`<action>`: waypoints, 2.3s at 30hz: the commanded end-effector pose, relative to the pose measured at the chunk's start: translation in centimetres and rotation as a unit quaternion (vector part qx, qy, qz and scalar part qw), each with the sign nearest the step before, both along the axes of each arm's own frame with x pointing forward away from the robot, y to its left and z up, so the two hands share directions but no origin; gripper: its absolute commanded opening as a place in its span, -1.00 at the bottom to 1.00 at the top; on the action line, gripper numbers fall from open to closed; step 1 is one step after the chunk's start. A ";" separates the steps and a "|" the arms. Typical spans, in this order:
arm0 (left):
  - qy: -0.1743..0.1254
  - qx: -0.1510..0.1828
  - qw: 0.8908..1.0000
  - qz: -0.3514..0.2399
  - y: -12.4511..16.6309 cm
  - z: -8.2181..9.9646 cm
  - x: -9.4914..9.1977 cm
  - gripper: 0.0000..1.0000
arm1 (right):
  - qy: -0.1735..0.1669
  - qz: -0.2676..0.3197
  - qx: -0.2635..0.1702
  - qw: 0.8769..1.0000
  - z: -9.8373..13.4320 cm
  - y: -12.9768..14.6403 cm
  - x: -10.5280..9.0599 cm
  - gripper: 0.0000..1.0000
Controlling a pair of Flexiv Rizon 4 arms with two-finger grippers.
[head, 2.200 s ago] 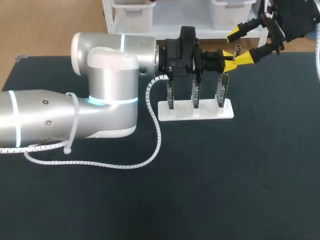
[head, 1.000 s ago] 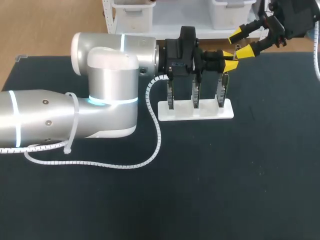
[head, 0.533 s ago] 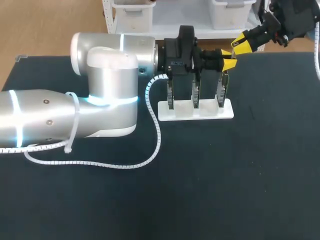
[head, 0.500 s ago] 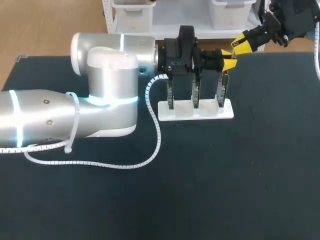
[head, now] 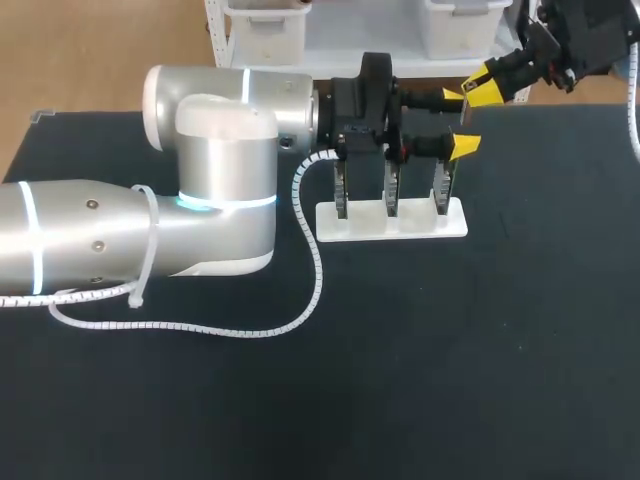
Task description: Pick up the optical module with the left hand, and insert it into the network port with the right hand.
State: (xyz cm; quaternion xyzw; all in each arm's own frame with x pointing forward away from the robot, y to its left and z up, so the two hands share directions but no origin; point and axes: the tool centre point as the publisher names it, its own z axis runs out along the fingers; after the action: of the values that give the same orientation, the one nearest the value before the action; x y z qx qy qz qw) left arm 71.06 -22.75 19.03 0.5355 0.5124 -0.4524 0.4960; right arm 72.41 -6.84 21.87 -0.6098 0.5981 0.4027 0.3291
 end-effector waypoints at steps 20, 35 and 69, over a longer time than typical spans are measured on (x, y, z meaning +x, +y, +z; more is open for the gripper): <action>0.040 0.163 0.986 0.004 3.2 1.5 -0.3 1.00 | 0.000 0.001 0.000 1.000 0.0 0.0 0.1 -1.00; 0.034 0.191 0.980 0.045 5.3 1.3 -1.5 1.00 | 0.000 0.001 0.000 1.000 0.0 0.0 0.1 -1.00; 0.039 0.166 0.984 0.048 5.7 1.4 -1.6 1.00 | 0.035 0.008 -0.023 0.999 -3.6 0.5 -0.5 -1.00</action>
State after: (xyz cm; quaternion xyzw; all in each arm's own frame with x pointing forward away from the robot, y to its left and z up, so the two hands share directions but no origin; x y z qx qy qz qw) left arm 69.57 -17.05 20.36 0.5678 0.6225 -0.3591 0.4014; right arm 71.43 -6.40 18.57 -0.6065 0.6156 0.4094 0.2927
